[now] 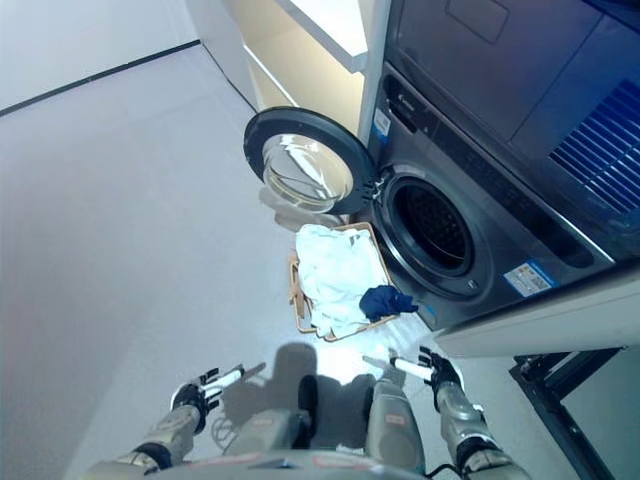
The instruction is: Put the clothes in the basket into the washing machine.
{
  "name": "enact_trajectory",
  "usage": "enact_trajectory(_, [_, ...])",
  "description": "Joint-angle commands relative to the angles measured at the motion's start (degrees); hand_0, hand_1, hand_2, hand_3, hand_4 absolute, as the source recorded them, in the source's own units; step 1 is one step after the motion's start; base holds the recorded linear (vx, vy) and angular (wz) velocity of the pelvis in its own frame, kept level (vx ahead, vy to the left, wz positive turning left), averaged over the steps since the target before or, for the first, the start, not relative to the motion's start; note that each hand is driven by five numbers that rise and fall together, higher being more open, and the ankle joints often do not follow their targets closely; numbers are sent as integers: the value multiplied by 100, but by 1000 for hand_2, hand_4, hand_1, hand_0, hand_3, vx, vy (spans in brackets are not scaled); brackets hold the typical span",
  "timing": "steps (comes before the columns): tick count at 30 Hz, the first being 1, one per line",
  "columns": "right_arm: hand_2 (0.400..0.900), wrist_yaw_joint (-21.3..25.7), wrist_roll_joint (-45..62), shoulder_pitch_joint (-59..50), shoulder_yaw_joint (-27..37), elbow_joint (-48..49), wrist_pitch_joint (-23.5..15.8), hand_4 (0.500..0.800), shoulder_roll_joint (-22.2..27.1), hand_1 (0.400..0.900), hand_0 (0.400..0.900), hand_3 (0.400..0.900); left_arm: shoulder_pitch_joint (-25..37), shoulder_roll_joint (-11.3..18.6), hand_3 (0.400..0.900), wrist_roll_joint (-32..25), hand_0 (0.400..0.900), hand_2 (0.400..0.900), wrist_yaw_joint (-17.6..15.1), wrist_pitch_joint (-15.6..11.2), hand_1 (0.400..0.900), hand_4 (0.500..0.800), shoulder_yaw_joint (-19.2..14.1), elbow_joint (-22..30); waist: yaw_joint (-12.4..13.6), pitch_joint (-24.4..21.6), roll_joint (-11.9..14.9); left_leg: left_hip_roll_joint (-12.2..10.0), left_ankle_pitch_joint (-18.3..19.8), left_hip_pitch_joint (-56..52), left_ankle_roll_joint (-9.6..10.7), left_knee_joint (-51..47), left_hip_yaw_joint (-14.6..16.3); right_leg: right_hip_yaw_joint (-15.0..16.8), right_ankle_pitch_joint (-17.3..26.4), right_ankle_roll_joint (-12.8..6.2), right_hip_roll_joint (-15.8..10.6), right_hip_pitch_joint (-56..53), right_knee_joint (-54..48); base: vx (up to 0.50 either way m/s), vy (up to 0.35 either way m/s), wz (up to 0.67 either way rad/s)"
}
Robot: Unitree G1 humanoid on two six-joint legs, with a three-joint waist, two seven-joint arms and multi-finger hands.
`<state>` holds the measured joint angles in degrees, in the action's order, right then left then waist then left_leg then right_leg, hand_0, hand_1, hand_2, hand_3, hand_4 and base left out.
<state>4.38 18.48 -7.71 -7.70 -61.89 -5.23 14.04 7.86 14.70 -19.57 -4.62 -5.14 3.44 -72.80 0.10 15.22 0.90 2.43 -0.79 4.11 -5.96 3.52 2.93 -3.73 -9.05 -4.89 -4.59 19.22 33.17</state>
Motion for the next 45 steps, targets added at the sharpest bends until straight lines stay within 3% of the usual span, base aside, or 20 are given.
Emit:
enact_trajectory(1, [900, 103, 208, 83, 90, 543, -238, 800, 276, 900, 900, 900, -222, 140, 900, 208, 900, 900, -94, -45, 900, 800, -50, 44, -64, 200, 41, 245, 521, 89, 235, 101, -297, 280, 400, -54, 490, -331, -1624, 237, -97, 20])
enact_trajectory(4, [900, 70, 194, 253, 92, 827, -276, 800, 286, 900, 900, 900, -172, 107, 900, 259, 900, 900, -87, -83, 900, 800, -69, 17, -121, 159, 77, 317, 618, -14, 330, 77, -411, 662, 859, -193, 539, -419, -2828, 273, -134, 33])
enact_trajectory(8, [900, 8, 86, 428, 38, 886, -255, 800, 320, 900, 900, 900, -249, -2, 900, 245, 900, 900, -81, -122, 900, 800, -107, 53, -167, 94, 57, 339, 850, -238, 444, 178, -557, 552, 1144, -194, 403, -478, -3060, 331, -247, 40])
enact_trajectory(11, [900, -36, 14, 430, -39, 746, -211, 800, 407, 900, 900, 900, -379, -143, 900, 109, 900, 900, -55, -130, 900, 800, -105, 98, -219, -11, -62, 220, 1058, -286, 615, 789, -547, 365, 984, -49, 414, -660, -2920, 342, -312, 43])
enact_trajectory(14, [900, -37, 19, 392, -103, 732, -227, 800, 515, 900, 900, 900, -385, -306, 900, -23, 900, 900, -65, -129, 900, 800, -44, 140, -183, 248, -173, 89, 455, 578, 979, 2778, -365, 170, 774, 179, 394, -1016, -2831, 167, -296, 39])
enact_trajectory(17, [900, 43, 24, 287, -173, 652, -207, 800, 508, 900, 900, 900, -362, -391, 900, -80, 900, 900, -106, -137, 900, 800, 39, 142, -157, 334, -156, -41, 456, 960, 910, 2609, -98, 95, 617, 299, 361, -1210, -2909, 96, -236, 20])
enact_trajectory(19, [900, 81, -56, 221, -247, 615, -200, 800, 504, 900, 900, 900, -353, -428, 900, 25, 900, 900, -118, -111, 900, 800, 94, 104, -172, 284, -164, -147, 430, 893, 860, 1568, 129, 13, 577, 291, 333, -1336, -3052, 142, -132, 16])
enact_trajectory(21, [900, 96, -317, 172, -418, 694, -207, 800, 570, 900, 900, 900, -425, -476, 900, 78, 900, 900, -192, -124, 900, 800, 153, 170, -158, 217, -288, -187, 42, 613, 905, 482, 9, -77, 505, 273, 405, -1351, -3002, 161, -50, 9])
enact_trajectory(29, [900, 85, -576, -168, -744, 877, -229, 800, 544, 900, 900, 900, -365, -413, 900, 40, 900, 900, -214, -156, 900, 800, 200, 200, -162, 130, -315, -209, 30, 205, 818, -131, 150, -41, 503, 218, 439, -1290, -2994, 85, 61, -4])
enact_trajectory(36, [900, 314, -922, -1174, -1266, 742, -192, 800, 615, 900, 900, 900, 96, -247, 900, -304, 900, 900, -394, -314, 900, 800, 370, 415, -1, 572, -284, -150, 90, 969, 732, 168, 120, -25, 560, 149, 368, -381, -2542, -61, 77, 3])
enact_trajectory(40, [900, 730, -1467, -1791, -1524, 728, -155, 800, 826, 900, 900, 900, 403, -139, 900, -563, 900, 900, -564, -451, 900, 800, 493, 708, 55, 770, -265, -111, 35, 1574, 702, 346, 64, -49, 640, 116, 349, 232, -2309, -25, 61, 12])
enact_trajectory(45, [900, 2028, -3139, -2536, -1917, 803, 98, 800, 1191, 900, 900, 900, 790, -77, 900, -700, 900, 900, -1124, -734, 900, 800, 646, 1195, 36, 1063, -298, -90, 8, 2242, 700, 619, 65, -28, 692, 77, 290, 938, -2039, -43, 62, 7])
